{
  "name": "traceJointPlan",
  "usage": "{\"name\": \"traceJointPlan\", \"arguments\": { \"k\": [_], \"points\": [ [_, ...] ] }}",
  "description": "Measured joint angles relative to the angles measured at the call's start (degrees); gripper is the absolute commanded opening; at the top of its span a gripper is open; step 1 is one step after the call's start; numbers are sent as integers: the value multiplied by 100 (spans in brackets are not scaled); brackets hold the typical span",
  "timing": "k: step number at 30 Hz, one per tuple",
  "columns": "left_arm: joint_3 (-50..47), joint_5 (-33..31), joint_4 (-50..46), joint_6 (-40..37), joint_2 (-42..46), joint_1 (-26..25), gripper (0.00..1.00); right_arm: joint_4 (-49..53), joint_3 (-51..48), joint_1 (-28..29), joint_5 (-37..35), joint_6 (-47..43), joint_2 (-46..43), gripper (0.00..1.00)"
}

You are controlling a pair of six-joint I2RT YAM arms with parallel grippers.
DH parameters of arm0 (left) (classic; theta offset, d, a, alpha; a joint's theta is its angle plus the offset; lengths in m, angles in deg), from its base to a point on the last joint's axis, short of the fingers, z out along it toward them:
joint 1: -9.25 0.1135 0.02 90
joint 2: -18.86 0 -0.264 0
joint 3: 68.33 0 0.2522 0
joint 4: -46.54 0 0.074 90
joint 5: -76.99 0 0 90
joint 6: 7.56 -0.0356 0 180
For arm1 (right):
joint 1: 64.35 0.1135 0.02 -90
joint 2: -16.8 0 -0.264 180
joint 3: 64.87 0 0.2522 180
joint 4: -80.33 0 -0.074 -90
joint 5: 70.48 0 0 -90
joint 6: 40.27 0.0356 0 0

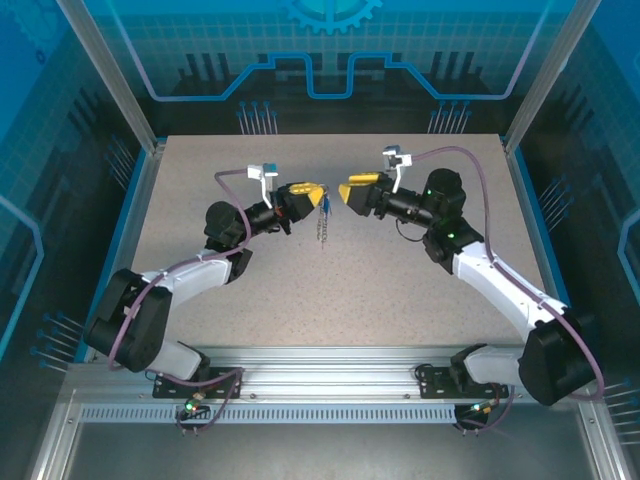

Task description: Put the keys on the keyring

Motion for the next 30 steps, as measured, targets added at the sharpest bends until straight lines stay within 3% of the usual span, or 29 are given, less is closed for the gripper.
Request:
{"name": "traceJointPlan", "arguments": {
  "k": [18, 30],
  "points": [
    [0, 55, 240, 302, -31, 0, 0, -341, 153, 435, 66, -114, 393, 39],
    [0, 55, 240, 407, -31, 17, 0, -483, 155, 476, 157, -157, 413, 1]
  ]
}}
